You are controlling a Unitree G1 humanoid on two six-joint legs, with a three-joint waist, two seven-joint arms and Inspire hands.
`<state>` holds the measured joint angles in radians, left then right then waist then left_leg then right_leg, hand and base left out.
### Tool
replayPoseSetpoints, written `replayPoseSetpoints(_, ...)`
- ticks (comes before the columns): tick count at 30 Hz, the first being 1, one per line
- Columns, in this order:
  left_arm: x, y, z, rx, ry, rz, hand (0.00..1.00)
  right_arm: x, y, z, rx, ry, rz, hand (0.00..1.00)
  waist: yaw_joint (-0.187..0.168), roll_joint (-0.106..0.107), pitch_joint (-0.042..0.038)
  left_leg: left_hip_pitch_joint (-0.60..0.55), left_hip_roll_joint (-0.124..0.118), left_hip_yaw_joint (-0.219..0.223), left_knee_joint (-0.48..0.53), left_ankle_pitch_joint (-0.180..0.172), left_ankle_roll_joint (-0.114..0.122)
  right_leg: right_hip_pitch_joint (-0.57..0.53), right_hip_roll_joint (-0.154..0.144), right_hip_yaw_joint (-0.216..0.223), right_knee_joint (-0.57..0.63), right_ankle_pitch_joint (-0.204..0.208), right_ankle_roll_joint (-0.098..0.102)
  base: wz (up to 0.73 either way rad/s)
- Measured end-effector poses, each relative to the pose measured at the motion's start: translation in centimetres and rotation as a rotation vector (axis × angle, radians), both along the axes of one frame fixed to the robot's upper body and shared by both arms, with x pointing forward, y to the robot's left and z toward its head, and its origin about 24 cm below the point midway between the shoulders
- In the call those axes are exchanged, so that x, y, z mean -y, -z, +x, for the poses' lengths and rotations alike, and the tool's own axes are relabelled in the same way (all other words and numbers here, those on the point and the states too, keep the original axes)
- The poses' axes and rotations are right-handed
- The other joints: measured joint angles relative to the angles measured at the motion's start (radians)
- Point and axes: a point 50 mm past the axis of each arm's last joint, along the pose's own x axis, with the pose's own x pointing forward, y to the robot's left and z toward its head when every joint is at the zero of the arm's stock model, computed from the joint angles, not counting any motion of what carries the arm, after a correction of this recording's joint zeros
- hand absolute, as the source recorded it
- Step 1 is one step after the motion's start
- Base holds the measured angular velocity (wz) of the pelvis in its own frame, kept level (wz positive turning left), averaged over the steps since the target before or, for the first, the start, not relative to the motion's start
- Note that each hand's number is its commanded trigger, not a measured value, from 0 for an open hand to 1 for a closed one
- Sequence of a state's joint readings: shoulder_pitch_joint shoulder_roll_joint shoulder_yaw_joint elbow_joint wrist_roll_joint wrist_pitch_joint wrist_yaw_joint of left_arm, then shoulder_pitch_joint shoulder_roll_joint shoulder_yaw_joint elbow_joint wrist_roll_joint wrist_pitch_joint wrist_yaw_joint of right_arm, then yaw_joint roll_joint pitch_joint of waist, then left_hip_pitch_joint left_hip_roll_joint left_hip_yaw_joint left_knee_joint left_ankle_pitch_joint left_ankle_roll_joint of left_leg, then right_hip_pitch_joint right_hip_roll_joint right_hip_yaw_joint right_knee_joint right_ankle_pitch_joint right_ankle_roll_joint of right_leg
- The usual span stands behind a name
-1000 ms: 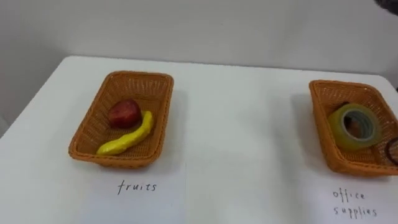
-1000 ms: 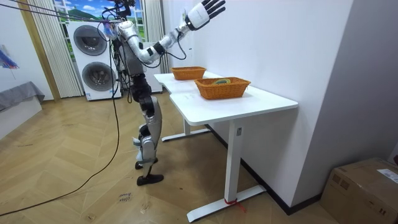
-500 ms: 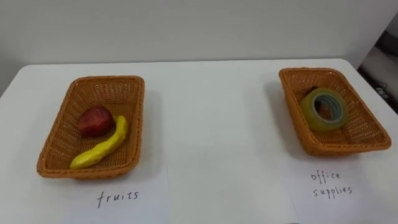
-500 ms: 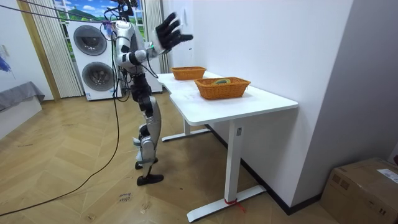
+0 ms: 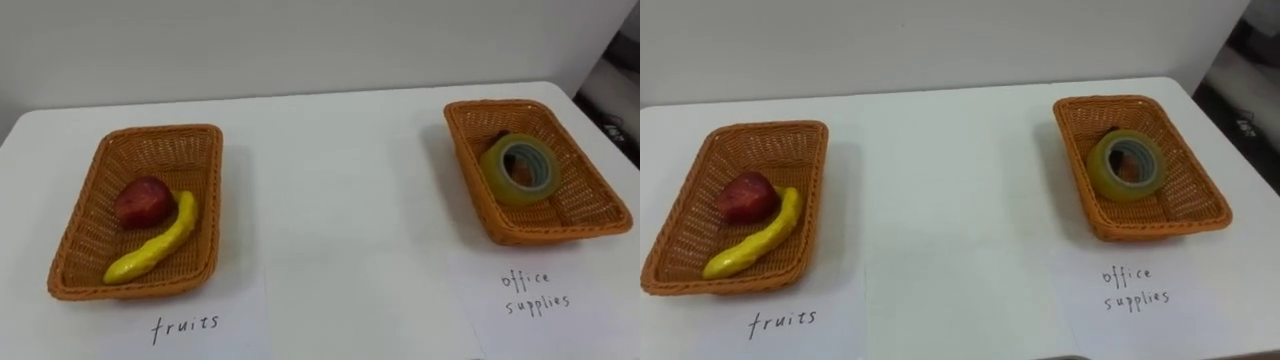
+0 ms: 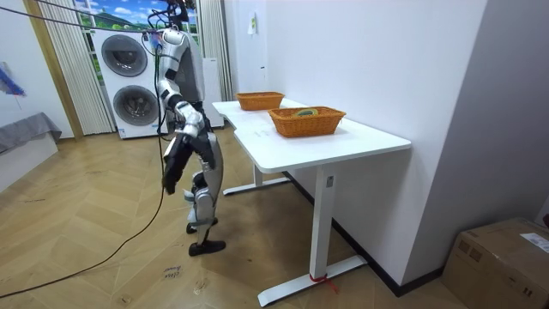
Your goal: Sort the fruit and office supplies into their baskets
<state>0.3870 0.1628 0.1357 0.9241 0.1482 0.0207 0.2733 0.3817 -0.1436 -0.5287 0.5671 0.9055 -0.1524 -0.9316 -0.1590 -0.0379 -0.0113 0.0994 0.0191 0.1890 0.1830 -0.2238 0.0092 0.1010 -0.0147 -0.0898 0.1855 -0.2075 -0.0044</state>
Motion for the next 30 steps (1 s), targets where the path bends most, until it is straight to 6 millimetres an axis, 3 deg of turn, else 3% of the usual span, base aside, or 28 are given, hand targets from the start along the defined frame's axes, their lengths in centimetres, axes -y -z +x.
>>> replayPoseSetpoints(3, 0.3, 0.1, 0.0, 0.002, -0.006, -0.007, 0.0, -1.8, 2.0, -1.8, -0.027, 0.079, 0.113, 0.0, 0.002, 0.009, -0.002, 0.002, -0.002, 0.0, -0.001, 0.0, 0.0, 0.001, -0.001, 0.001, 0.001, -0.001, 0.001, 0.0)
replayPoseSetpoints(5, 0.7, 0.2, 0.1, 0.005, -0.011, -0.018, 0.0, -3.3, 3.5, -3.2, -0.054, 0.118, 0.208, 0.0, 0.004, 0.021, 0.0011, 0.007, -0.003, 0.001, -0.002, -0.001, 0.001, 0.004, -0.002, 0.004, 0.001, -0.002, 0.002, -0.03)
replayPoseSetpoints(10, 1.9, 0.8, -0.3, -0.023, -0.015, -0.065, 0.0, -5.5, 5.3, -3.2, -0.057, 0.089, 0.322, 0.0, 0.007, 0.028, 0.0038, 0.021, -0.004, 0.003, -0.001, -0.001, 0.002, 0.014, -0.002, 0.011, 0.004, -0.005, 0.002, -0.03)
replayPoseSetpoints(18, 2.4, 1.2, -2.0, -0.106, -0.031, -0.099, 0.0, -7.2, 6.9, -2.1, 0.003, -0.185, 0.436, 0.0, 0.064, 0.046, 0.0047, 0.036, -0.002, 0.002, -0.002, -0.006, 0.001, 0.013, 0.003, 0.029, 0.004, -0.007, 0.0, -0.06)
replayPoseSetpoints(30, 3.7, 1.7, -2.1, -0.135, -0.032, -0.171, 0.0, -10.1, 8.5, -1.9, -0.004, -0.61, 0.653, 0.0, 0.086, 0.046, 0.0054, 0.049, 0.0, 0.001, 0.008, -0.018, -0.001, 0.036, 0.002, 0.027, 0.003, -0.015, -0.001, 0.0)
